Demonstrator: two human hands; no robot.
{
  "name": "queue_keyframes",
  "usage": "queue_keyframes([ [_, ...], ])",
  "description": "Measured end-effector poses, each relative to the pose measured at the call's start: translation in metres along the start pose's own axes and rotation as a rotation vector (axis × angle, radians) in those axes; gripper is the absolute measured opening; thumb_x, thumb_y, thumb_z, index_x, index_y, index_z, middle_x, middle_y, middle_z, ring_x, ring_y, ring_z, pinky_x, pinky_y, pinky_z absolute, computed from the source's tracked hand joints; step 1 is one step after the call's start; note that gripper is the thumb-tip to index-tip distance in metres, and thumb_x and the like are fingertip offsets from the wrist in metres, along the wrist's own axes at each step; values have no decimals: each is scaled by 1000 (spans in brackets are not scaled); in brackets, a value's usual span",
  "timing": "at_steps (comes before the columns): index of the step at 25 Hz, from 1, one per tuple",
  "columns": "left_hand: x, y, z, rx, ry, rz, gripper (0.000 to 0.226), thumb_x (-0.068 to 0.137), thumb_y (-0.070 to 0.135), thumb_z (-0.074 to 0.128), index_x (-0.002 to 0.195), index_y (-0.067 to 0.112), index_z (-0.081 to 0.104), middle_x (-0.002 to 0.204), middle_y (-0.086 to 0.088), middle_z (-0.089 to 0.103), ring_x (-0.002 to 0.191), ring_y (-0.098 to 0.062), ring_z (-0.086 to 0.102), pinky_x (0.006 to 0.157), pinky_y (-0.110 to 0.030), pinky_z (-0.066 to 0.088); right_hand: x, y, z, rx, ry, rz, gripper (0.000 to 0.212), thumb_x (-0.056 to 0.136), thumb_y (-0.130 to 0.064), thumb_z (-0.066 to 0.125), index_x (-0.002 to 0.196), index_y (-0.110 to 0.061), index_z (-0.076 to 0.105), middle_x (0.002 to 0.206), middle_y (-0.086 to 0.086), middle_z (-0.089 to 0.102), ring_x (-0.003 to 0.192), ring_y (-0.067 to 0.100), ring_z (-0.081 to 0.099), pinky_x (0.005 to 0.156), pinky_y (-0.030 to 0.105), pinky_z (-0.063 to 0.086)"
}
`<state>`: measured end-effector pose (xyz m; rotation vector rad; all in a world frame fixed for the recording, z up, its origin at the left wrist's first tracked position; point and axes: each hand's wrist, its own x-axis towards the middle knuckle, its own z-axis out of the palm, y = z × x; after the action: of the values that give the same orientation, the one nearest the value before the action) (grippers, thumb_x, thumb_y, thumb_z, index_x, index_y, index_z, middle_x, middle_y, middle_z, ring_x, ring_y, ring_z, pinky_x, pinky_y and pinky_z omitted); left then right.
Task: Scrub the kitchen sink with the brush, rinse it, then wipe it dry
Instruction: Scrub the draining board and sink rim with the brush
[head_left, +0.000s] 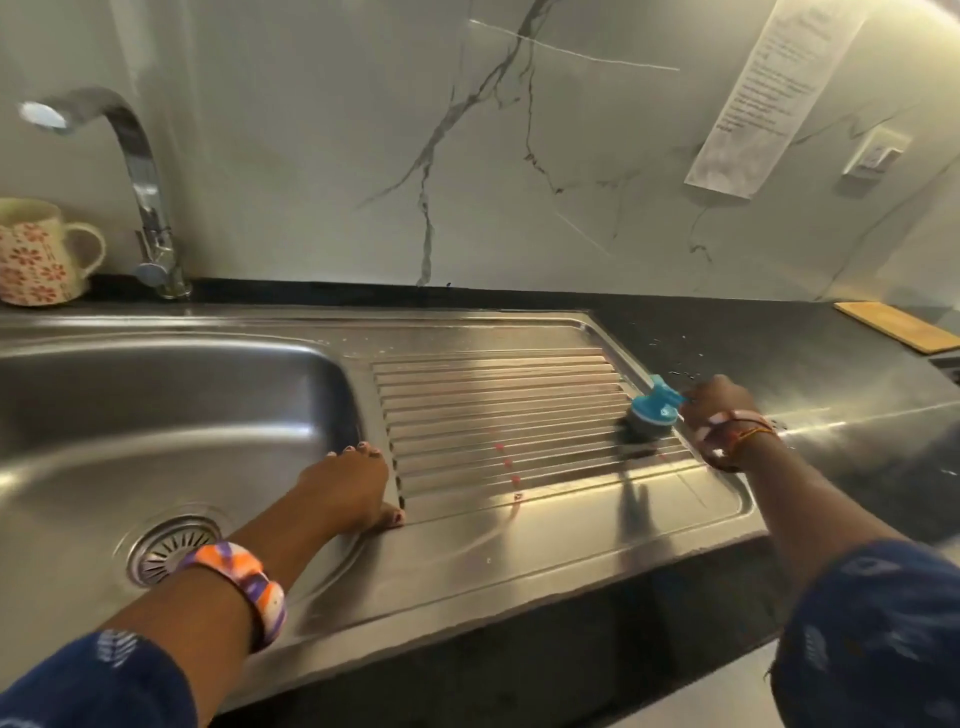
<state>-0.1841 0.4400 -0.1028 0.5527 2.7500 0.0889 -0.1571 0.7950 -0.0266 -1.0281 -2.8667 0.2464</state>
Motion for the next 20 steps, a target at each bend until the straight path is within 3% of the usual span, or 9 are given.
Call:
queue_keyframes([
  [4,4,7,-6,57,-23,-24,62,86,49,59,131,7,50,134,-11,51,119,-26,53,94,-31,43,-64,-57,31,132,-31,-136,36,95,-14,51,124,6,53,126,23,57,113,36,57,89,36,45],
  [6,6,9,-8,82,-47,-33,56,86,48,60,126,9,55,130,-10,56,116,-26,56,90,-31,45,-112,-95,55,114,-13,-371,35,97,-23,46,127,-7,53,122,18,61,111,34,58,87,34,46],
  [9,6,13,-14,105,-45,-51,53,85,47,62,123,11,58,126,-8,59,112,-24,58,84,-29,47,-137,-131,67,224,-70,-640,36,97,-17,43,131,-12,55,116,18,65,102,31,61,85,30,45],
  [11,6,15,-17,114,-45,-55,54,84,48,62,124,12,57,126,-8,59,112,-24,58,84,-28,46,-121,-126,62,442,-170,-571,34,94,-15,49,126,-10,60,94,14,69,72,14,60,64,18,42],
  [14,5,15,-15,92,-56,-47,50,83,47,63,119,12,61,120,-7,63,107,-24,60,86,-30,48,-71,-77,49,627,-200,-285,29,92,-13,55,118,-5,65,57,-2,50,42,1,41,41,10,30],
  [16,2,15,-15,55,-50,-59,49,84,46,63,118,10,60,119,-7,63,107,-24,60,86,-30,48,-31,-40,31,558,-140,-141,29,92,-12,55,118,-2,64,60,2,52,50,10,47,47,17,35],
  [18,1,15,-17,19,-36,-77,48,84,44,64,118,10,59,120,-7,62,108,-24,60,86,-30,47,-1,-13,15,381,-48,-26,32,93,-15,54,121,-5,62,91,16,67,81,28,62,69,27,44],
  [20,2,17,-18,9,-44,-88,48,83,44,65,118,10,59,119,-7,62,108,-25,59,87,-31,47,-2,-11,8,257,41,58,34,94,-18,52,122,-2,60,118,23,62,107,36,59,87,37,46],
])
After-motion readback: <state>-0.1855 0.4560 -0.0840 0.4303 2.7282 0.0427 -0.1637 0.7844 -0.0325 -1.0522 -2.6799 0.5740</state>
